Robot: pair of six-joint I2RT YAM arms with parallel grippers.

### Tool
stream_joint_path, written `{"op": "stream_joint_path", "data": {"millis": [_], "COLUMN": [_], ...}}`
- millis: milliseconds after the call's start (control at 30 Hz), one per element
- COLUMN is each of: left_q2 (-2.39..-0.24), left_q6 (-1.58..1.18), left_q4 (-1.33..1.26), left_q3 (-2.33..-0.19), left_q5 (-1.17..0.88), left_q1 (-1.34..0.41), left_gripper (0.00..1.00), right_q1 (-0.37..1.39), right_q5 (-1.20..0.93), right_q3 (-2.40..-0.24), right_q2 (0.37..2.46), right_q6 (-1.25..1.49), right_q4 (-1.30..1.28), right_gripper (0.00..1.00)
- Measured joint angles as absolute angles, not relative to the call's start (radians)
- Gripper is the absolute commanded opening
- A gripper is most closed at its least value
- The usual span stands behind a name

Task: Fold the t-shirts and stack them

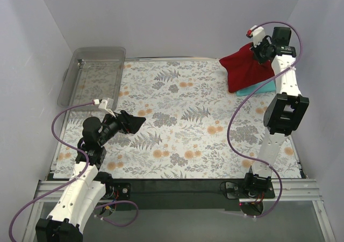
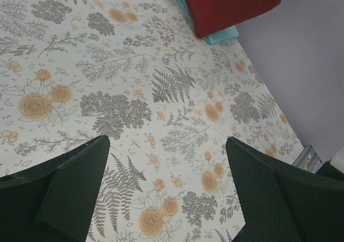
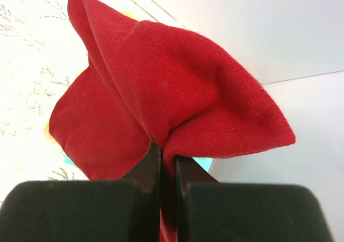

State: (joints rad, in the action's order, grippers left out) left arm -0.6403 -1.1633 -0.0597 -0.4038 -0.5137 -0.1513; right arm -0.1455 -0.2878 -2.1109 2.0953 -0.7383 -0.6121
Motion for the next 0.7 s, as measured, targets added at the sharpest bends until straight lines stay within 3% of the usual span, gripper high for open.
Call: {"op": "stream_joint_path", "data": {"millis": [700], "left_q2": [-0.667], "left_q6": [-1.160], "left_q4": [-0.060], "left_q3": [-0.404], "left_q5": [-0.514], "left_q1": [-0.152], "left_gripper": [0.83], "right_q1": [-0.175], "right_q5": [-0.252], "right_q3": [-2.132], "right_q2": [2.237], "right_q6": [-0.749], "right_q4": [-0.584], "right_gripper": [0.01]}}
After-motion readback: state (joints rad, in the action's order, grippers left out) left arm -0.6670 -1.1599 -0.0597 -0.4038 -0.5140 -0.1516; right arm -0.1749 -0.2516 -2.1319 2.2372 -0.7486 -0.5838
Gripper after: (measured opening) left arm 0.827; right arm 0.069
